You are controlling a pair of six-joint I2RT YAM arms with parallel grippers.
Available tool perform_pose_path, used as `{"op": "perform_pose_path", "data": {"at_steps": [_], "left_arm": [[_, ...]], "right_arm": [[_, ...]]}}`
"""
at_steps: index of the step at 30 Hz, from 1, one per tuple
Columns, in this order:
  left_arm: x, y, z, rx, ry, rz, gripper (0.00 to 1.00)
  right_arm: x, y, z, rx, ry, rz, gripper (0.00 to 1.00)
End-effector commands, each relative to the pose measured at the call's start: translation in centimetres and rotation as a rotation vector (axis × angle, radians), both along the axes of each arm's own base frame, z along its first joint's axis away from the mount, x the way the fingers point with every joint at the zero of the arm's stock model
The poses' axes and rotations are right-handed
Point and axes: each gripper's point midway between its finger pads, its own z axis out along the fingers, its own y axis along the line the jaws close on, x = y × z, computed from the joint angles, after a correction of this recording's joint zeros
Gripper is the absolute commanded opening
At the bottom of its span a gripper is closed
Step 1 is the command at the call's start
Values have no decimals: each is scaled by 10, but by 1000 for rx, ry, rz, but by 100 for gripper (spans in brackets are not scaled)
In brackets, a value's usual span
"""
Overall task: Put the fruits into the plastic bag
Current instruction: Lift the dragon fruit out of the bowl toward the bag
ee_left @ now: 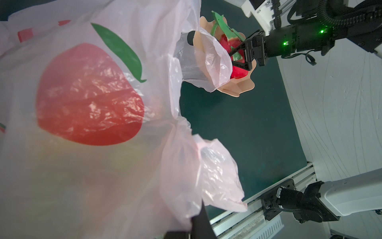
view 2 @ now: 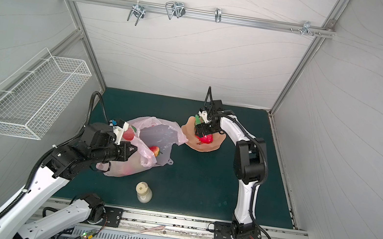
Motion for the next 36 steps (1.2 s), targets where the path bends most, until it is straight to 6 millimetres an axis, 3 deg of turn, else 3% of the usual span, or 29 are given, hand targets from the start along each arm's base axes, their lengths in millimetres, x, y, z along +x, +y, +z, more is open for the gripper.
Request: {"op": "perform_pose_path", "data": {"at_steps": [1,7,13,21,27,36], "left_arm": [[6,-4,9,-24,-40,-3,0],[7,-5,10,-29,-45,-4,0],[8,-6,11,-33,-48,-8,0],[11,-8,12,-33,-49,-17,0],[13,-10,12,-34,-49,-22,0],[14,-10,16,-30,-59,-25,0]], "right_arm": [[1,0,62,80,-94,-11,0],[-18,4,95,167,-99,9,0],[-51,20,126,306,-72,64,0],[-121,64,150,378,-69,299,0],[-173,105,154,424,-79,440,0],[-196,148,129,382,-48,553,0]]}}
